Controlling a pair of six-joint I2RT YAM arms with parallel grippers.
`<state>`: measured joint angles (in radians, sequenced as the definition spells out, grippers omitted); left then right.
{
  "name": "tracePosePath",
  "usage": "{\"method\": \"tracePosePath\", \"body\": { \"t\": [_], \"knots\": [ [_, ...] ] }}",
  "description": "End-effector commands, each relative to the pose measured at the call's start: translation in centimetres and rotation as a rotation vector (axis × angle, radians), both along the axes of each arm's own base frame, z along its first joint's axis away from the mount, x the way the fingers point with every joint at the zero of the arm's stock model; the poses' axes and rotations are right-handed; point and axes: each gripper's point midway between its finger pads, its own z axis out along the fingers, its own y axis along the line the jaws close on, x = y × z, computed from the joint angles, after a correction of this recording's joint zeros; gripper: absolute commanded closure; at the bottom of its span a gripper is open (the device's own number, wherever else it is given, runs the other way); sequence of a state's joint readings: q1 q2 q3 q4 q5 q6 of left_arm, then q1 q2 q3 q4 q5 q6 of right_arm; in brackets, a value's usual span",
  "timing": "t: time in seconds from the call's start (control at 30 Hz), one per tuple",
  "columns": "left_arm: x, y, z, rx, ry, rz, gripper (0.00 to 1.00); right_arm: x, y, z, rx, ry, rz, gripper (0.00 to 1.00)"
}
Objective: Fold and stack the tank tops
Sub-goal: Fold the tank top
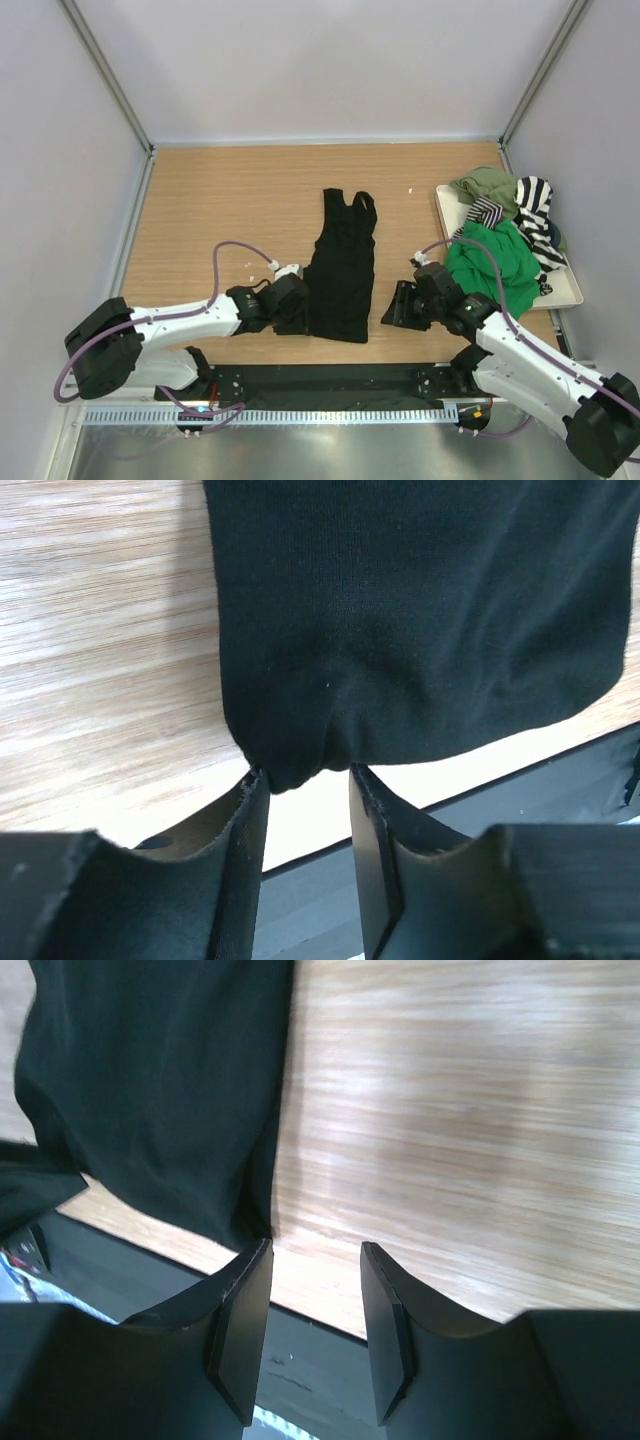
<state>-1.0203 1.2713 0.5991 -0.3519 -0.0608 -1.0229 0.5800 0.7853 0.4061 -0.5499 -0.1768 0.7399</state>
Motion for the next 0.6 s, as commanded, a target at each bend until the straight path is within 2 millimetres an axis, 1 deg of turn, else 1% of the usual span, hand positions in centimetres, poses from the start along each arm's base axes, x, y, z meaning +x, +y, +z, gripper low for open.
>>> {"method": "tracePosePath", "body": {
  "t": [0.0,0.13,0.17,0.23,0.27,0.33,0.37,0.4,0.43,0.47,0.5,0.53,0.57],
  "knots": [
    [0.6,0.6,1.0,-0.001,-0.047,0.035,0.61,1.0,1.4,1.6,-0.003,-0.07,0.042,0.54],
    [0.4,1.3,1.3,0.006,-0.052,0.038,0.64,0.8,3.4,1.3,0.018,-0.069,0.083,0.52],
    [0.3,1.5,1.2,0.01,-0.053,0.04,0.66,0.9,4.3,1.6,0.044,-0.085,0.095,0.48],
    [0.3,1.8,1.4,0.014,-0.061,0.043,0.67,1.5,4.3,1.4,0.023,-0.087,0.079,0.45],
    [0.3,2.0,1.4,0.019,-0.065,0.045,0.67,3.1,3.8,1.9,-0.018,-0.135,0.023,0.44],
    [0.6,2.6,1.5,0.043,-0.084,0.052,0.66,4.5,3.0,2.0,-0.085,-0.165,-0.024,0.38],
    [0.7,2.7,1.6,0.048,-0.09,0.053,0.66,6.0,3.0,3.1,-0.098,-0.208,-0.053,0.38],
    [0.8,2.8,1.7,0.053,-0.095,0.054,0.66,6.9,2.8,3.3,-0.109,-0.218,-0.068,0.38],
    [0.8,3.0,1.8,0.061,-0.098,0.053,0.66,7.4,2.8,2.5,-0.137,-0.189,-0.07,0.38],
    [0.8,3.1,1.8,0.064,-0.099,0.051,0.67,8.5,3.2,3.2,-0.128,-0.198,-0.075,0.37],
    [0.8,3.1,1.9,0.066,-0.099,0.051,0.67,9.5,2.7,3.0,-0.14,-0.191,-0.093,0.38],
    [0.8,3.2,1.9,0.066,-0.099,0.051,0.68,10.1,2.6,2.1,-0.154,-0.162,-0.095,0.39],
    [0.8,3.3,1.8,0.068,-0.099,0.051,0.68,11.0,3.5,2.6,-0.108,-0.168,-0.079,0.39]
  ]
}}
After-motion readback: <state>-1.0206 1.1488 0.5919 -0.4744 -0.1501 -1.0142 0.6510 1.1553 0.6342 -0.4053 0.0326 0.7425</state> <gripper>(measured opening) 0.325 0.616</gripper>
